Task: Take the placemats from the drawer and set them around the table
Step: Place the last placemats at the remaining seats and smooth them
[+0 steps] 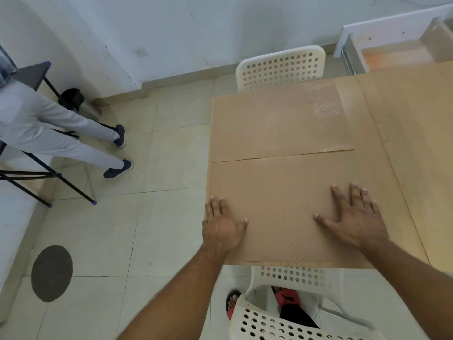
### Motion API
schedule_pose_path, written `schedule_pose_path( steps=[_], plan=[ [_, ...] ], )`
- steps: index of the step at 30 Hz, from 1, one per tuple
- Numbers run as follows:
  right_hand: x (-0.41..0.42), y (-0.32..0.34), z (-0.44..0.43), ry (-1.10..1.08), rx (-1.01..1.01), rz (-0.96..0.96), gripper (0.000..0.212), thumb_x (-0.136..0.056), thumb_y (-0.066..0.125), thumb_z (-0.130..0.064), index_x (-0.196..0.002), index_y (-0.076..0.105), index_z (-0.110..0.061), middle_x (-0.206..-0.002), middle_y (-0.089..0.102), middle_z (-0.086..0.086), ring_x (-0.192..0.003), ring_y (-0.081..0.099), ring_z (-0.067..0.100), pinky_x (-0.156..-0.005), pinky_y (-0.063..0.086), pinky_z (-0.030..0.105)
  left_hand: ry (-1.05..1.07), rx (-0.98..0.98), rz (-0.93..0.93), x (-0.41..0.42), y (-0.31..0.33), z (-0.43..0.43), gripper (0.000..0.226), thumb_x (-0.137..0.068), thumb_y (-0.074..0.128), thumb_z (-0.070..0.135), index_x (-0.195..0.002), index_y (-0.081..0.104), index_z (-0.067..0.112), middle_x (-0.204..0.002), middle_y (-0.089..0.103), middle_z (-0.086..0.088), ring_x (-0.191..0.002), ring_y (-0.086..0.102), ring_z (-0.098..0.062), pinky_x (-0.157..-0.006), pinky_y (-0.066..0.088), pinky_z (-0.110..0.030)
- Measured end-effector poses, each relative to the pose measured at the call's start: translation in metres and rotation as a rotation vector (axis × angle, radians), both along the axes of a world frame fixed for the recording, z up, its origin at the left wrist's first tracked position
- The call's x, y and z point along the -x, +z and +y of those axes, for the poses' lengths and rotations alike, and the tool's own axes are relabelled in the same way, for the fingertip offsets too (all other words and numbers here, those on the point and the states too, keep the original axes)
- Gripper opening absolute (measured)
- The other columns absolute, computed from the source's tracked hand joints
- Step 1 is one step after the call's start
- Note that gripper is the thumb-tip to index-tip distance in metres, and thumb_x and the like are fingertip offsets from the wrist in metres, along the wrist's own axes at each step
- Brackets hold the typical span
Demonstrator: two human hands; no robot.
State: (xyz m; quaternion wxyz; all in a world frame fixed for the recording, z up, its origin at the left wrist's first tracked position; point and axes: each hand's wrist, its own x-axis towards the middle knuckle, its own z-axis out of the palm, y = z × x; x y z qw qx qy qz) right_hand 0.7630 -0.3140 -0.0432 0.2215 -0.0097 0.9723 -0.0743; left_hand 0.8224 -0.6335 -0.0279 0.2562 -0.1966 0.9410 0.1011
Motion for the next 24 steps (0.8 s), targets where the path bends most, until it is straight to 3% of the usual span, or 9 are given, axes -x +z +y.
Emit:
schedule_pose_path(
  steps=[11,15,24],
  plan=[
    [0.0,-0.002,-0.001,-0.012,-0.007,0.02,0.104,-0.076,0.016,-0.094,-0.158,-0.012,-0.037,-0.168,-0.013,0.01,-0.154,-0.009,0.031,-0.123,0.004,0.049,-0.008,-0.015,0.044,-0.002,0.0,-0.001,0.1,-0.089,0.035,0.074,-0.158,-0.006,0.014,-0.166,-0.014,-0.011,-0.152,-0.012,-0.028,-0.118,0.019,-0.056],
    [0.001,0.003,-0.007,-0.023,-0.006,0.093,0.096,-0.082,0.015,-0.087,-0.159,-0.006,-0.034,-0.168,-0.009,0.013,-0.155,-0.007,0.031,-0.123,0.005,0.048,0.01,-0.022,0.199,0.005,0.008,0.012,0.098,-0.087,0.032,0.078,-0.159,0.004,0.018,-0.167,-0.007,-0.009,-0.153,-0.007,-0.026,-0.119,0.016,-0.052],
    [0.057,-0.002,-0.011,0.046,0.012,0.18,0.081,-0.093,0.02,-0.073,-0.16,0.006,-0.029,-0.169,-0.001,0.013,-0.155,-0.002,0.029,-0.124,0.006,0.046,-0.204,-0.207,0.42,0.049,-0.001,0.122,0.058,-0.096,0.043,0.045,-0.148,0.035,0.021,-0.162,0.023,-0.007,-0.151,0.015,-0.025,-0.117,0.024,-0.05]
  ],
)
